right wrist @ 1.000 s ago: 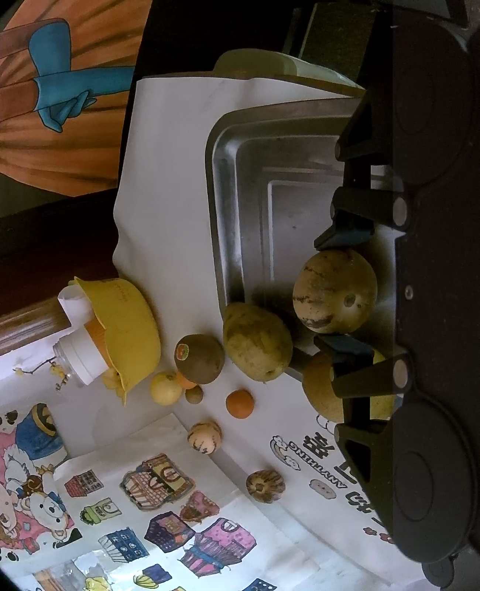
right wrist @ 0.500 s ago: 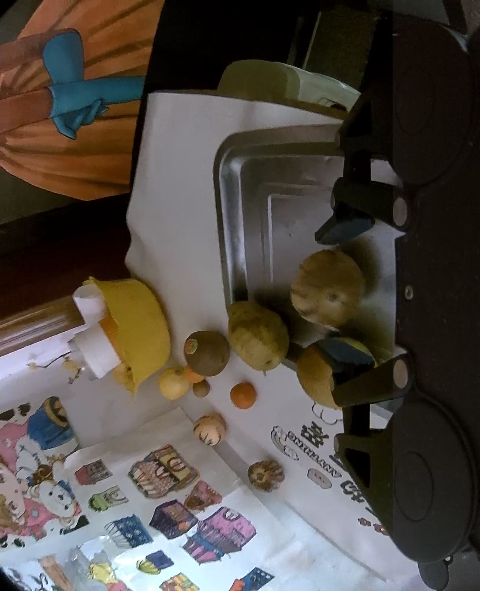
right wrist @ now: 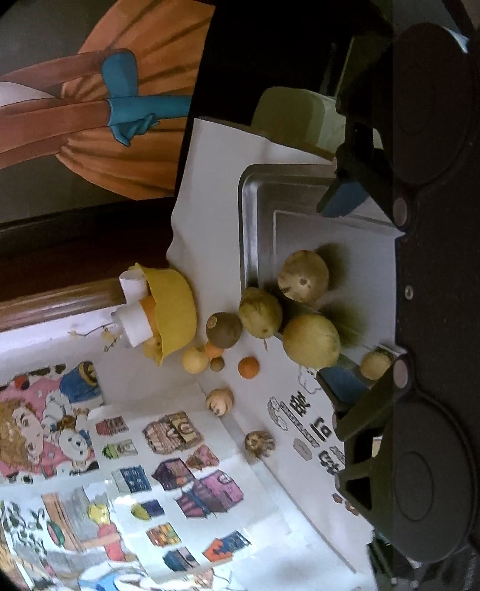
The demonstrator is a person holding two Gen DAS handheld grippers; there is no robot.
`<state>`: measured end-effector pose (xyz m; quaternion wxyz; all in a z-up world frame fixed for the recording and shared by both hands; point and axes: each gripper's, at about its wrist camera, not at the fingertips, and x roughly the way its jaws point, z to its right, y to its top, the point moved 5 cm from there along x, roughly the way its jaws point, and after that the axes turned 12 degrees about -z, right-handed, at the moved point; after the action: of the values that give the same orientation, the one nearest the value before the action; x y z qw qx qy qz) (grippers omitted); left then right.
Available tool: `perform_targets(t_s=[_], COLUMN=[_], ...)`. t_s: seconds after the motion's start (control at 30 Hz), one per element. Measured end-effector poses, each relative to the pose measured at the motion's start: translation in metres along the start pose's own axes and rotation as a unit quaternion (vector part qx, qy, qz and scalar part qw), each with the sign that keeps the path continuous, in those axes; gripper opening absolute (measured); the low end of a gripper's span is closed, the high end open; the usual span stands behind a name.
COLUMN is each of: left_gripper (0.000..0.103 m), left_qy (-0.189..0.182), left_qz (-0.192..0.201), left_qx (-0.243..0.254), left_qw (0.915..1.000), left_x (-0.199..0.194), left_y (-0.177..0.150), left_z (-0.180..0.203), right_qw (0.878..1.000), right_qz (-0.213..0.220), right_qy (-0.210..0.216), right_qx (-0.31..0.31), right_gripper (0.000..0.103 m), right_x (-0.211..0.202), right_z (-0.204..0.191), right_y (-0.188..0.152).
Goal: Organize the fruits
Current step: 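Withdraw both open tools away from the tray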
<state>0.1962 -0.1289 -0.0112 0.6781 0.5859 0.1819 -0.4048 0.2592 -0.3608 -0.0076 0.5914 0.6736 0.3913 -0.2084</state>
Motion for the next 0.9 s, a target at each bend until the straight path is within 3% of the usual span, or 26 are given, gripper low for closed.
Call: perform_targets(t_s=[0.2, 0.47, 0.9], left_gripper=[0.102, 0.102, 0.102], left_qy=[0.006, 0.025, 0.07], left_qz=[0.008, -0.002, -0.029], left_qx=[-0.021, -0.031, -0.042], left_qw=[0.9997, 0.9992, 0.9962], left_x=[-0.021, -0.044, -0.065], left_y=[-0.01, -0.029, -0.06], left_z=[-0.018, -0.042, -0.089], right_qw=[1.0, 0.999, 0.992], right_qz=[0.007, -0.027, -0.1], right_qy=[-0.009, -0.019, 0.036], right_qx=[-0.019, -0.037, -0.067], right_gripper=[0.102, 0.102, 0.102], right_x=[-0.026, -0.046, -0.048], right_z=[-0.021, -0.052, -0.11], right_y=[-0.028, -0.069, -0.111])
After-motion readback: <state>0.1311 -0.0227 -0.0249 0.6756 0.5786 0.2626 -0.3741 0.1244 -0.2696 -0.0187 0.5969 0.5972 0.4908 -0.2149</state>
